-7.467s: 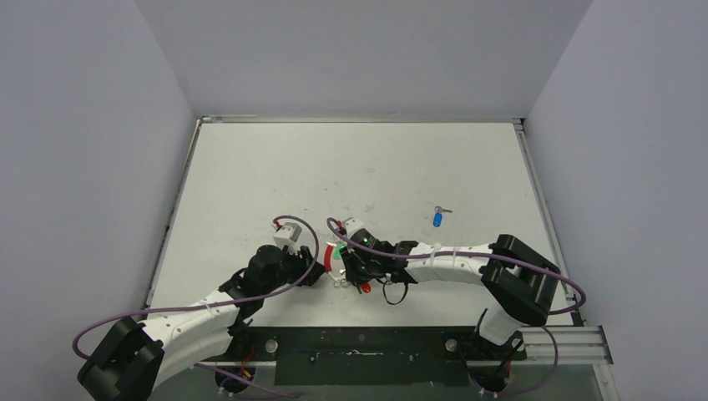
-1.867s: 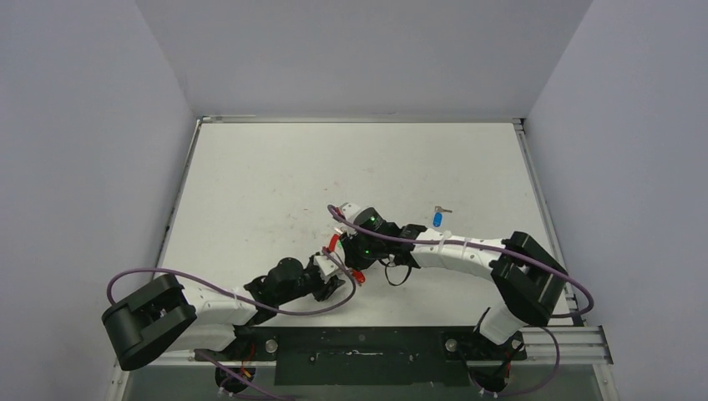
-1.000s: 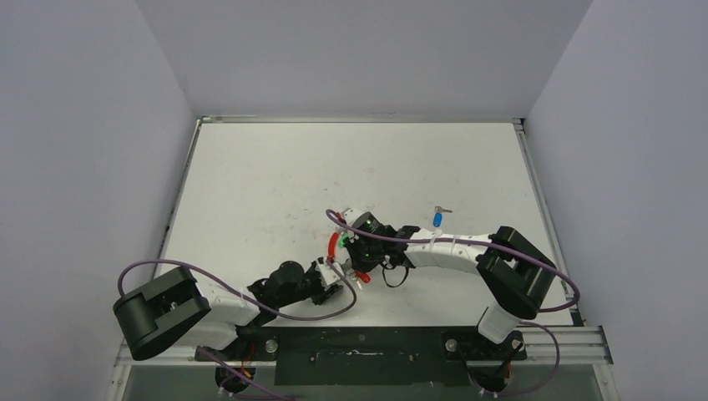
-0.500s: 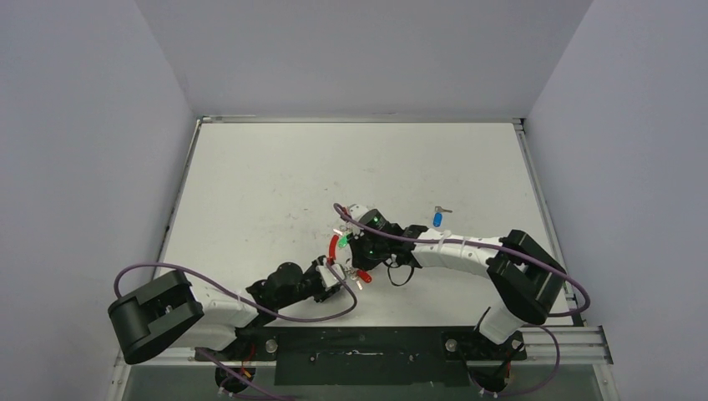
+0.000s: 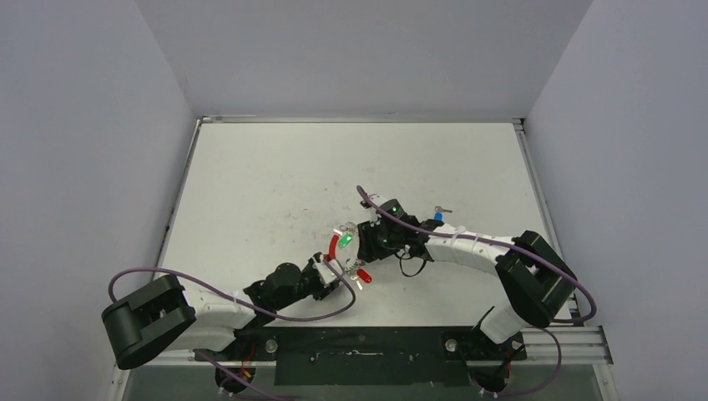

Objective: Put the keys on the keyring

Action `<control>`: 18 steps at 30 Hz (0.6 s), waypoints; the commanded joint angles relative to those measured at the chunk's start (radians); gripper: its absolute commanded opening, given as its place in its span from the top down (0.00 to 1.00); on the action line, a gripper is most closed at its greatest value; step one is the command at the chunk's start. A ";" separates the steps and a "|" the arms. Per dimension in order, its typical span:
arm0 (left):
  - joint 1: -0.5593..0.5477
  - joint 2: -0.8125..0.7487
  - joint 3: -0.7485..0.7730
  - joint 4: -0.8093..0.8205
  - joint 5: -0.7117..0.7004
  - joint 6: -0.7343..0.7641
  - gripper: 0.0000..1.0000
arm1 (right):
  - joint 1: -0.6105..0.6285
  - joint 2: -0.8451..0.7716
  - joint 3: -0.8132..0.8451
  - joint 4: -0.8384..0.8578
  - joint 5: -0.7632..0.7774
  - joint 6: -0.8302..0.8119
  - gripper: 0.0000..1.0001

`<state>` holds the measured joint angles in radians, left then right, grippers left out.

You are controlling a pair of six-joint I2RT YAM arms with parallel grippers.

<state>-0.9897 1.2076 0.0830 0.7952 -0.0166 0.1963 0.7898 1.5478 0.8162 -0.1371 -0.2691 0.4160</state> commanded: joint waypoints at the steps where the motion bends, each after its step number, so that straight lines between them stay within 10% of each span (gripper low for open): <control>1: -0.005 -0.054 0.027 -0.061 -0.082 -0.095 0.55 | -0.062 -0.034 -0.004 0.062 0.001 0.039 0.55; 9: 0.025 -0.132 0.083 -0.245 -0.135 -0.249 0.49 | -0.107 0.077 0.051 0.079 -0.049 0.040 0.44; 18: 0.114 -0.202 0.052 -0.271 -0.057 -0.362 0.48 | -0.071 0.128 0.028 0.167 -0.158 0.095 0.67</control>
<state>-0.9092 1.0416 0.1299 0.5266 -0.1139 -0.0944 0.6907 1.6783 0.8364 -0.0704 -0.3557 0.4713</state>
